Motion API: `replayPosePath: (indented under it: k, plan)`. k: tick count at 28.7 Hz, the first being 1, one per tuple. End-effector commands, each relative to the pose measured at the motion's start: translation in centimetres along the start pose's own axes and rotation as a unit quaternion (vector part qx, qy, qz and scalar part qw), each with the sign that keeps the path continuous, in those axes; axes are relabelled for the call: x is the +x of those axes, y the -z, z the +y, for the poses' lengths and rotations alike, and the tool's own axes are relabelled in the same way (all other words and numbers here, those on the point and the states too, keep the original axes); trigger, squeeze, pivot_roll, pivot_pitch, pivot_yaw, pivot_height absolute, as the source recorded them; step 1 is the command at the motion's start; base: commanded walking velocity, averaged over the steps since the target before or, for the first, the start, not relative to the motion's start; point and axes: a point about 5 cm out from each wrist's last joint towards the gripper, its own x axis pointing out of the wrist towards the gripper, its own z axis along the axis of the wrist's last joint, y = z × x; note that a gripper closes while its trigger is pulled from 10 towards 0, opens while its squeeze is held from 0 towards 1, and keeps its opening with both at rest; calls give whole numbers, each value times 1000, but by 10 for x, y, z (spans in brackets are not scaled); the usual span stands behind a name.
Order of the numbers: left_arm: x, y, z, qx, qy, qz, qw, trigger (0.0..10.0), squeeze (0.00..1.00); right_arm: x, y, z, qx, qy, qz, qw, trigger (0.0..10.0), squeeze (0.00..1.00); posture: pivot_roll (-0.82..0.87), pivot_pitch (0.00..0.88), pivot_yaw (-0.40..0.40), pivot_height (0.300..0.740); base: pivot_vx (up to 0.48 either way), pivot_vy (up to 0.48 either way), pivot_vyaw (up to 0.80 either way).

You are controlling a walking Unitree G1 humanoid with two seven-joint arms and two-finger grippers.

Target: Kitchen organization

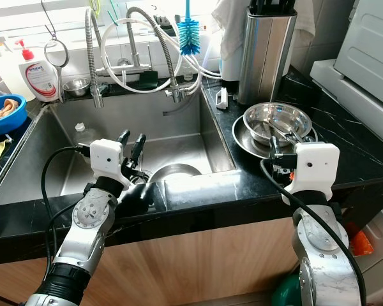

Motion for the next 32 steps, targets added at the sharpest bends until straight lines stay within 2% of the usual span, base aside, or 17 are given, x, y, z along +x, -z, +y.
replayPosePath:
  k: [1,32]
  plan:
    - [1,1,1,1,0,1,1000,10000,0,3,-2,0,-4,-2,1,1000,0,0,-187,0,71,740,0,0,0]
    - [3,-1,1,4,2,-3,1000,10000,0,10,-13,-1,-2,6,-22,1000,0,0,-185,0,73,740,0,0,0]
